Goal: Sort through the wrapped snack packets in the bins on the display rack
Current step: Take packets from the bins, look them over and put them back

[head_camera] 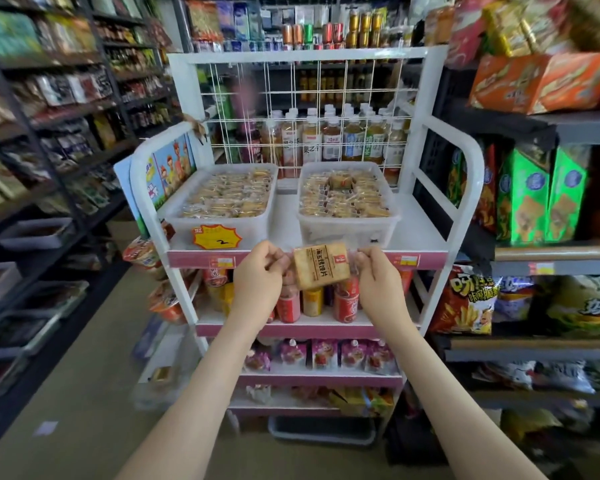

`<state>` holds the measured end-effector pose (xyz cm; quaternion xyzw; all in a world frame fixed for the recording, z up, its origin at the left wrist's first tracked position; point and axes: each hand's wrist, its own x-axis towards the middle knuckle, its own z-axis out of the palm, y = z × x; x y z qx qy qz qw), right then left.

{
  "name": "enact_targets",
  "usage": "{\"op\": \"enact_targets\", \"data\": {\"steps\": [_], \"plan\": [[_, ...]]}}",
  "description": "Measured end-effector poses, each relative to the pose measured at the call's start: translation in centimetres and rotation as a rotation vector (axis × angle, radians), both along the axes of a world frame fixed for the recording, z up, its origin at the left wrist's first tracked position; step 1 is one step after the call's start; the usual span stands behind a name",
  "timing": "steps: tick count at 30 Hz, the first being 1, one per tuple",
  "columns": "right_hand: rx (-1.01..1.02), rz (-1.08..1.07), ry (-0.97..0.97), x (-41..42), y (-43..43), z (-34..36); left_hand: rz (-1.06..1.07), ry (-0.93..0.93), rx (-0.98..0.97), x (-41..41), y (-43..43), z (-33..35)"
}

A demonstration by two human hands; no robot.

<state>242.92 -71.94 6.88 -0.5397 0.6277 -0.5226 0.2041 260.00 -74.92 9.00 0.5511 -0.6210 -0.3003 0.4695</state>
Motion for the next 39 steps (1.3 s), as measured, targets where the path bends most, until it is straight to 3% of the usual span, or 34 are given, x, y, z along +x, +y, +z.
{"op": "enact_targets", "data": {"steps": [9, 12, 15, 17, 19, 21, 24, 26, 28, 33, 39], "plan": [[-0.010, 0.035, -0.063, 0.5, 0.4, 0.8, -0.048, 0.024, 0.038, 0.6, 0.0, 0.0], [-0.046, 0.031, 0.003, 0.8, 0.3, 1.4, -0.061, -0.274, -0.111, 0.3, 1.4, 0.6], [-0.113, 0.083, 0.201, 1.9, 0.2, 1.8, -0.176, -0.589, -0.439, -0.6, 2.3, 0.1], [-0.156, 0.176, 0.249, 2.6, 0.3, 2.0, -0.168, -0.618, -0.476, -1.0, 1.8, -0.3], [-0.177, 0.280, 0.108, 2.7, 0.6, 2.3, -0.142, -0.487, -0.430, -0.9, 1.2, -0.2], [-0.152, 0.280, -0.160, 2.2, 0.7, 2.1, -0.157, -0.236, -0.322, -0.5, 1.1, -0.3], [0.065, 0.235, -0.434, 1.1, 0.3, 1.4, -0.337, 0.272, -0.068, 0.1, 1.4, -0.2], [0.178, 0.348, -0.575, 1.2, 0.4, 0.9, -0.429, 0.487, 0.032, 0.1, 1.4, -0.6], [0.145, 0.407, -0.693, 1.5, 0.5, 0.8, -0.497, 0.640, 0.109, 0.1, 1.4, -0.9], [0.051, 0.367, -0.819, 1.7, 0.2, 0.8, -0.576, 0.686, 0.227, 0.1, 1.0, -1.4], [0.078, 0.371, -0.804, 1.5, -0.3, 1.3, -0.555, 0.658, 0.255, 1.3, 0.6, -1.6]]}}
